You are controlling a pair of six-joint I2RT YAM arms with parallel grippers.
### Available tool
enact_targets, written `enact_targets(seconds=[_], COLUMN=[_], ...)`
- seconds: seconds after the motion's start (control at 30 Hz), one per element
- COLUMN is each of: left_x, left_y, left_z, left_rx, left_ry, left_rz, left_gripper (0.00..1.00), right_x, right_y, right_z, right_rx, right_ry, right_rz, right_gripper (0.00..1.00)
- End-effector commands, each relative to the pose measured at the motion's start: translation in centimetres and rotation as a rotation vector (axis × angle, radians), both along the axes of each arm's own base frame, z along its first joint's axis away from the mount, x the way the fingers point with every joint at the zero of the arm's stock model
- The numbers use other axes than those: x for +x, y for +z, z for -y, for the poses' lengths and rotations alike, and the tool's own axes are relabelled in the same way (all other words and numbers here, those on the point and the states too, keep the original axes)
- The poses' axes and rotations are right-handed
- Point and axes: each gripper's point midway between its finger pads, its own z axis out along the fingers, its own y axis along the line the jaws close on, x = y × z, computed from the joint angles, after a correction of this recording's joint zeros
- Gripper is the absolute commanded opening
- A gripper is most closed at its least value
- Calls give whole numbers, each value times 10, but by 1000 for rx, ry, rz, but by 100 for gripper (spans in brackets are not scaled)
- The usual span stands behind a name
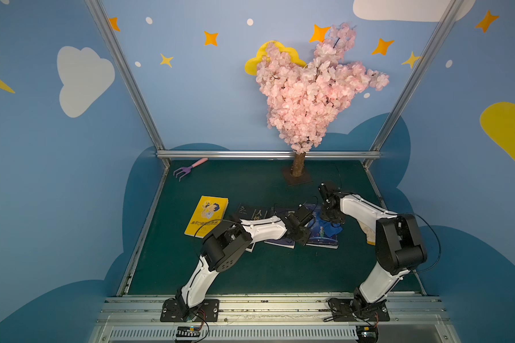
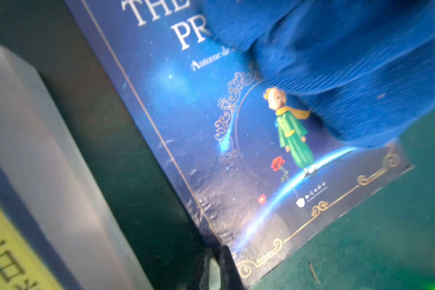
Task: Wipe the cover of the book
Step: Move the book to the center of the board.
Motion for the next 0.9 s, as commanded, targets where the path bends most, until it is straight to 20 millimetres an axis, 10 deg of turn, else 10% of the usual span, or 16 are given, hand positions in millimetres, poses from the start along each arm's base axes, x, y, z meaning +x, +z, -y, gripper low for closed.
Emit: enact_targets(seconds=[0.0, 0.27, 0.43, 0.87], left_x=[-10, 8, 18, 52], left_y=[7, 69, 87, 47], left_z=[-32, -78, -142, -274], left_rx=[88, -37, -30, 13], left_ry=[67, 275, 393, 655], left_rz=[-55, -18, 1, -33], left_gripper=[14, 21, 27, 66], right_x=[2, -5, -8, -5], right_y=[20, 49, 65, 75], right_z=[3, 0, -15, -54], right_rx=[-20, -57, -89, -157], right_ry=[-23, -6, 56, 192], right_rz=[84, 186, 252, 314], right_gripper=[0, 0, 0, 0])
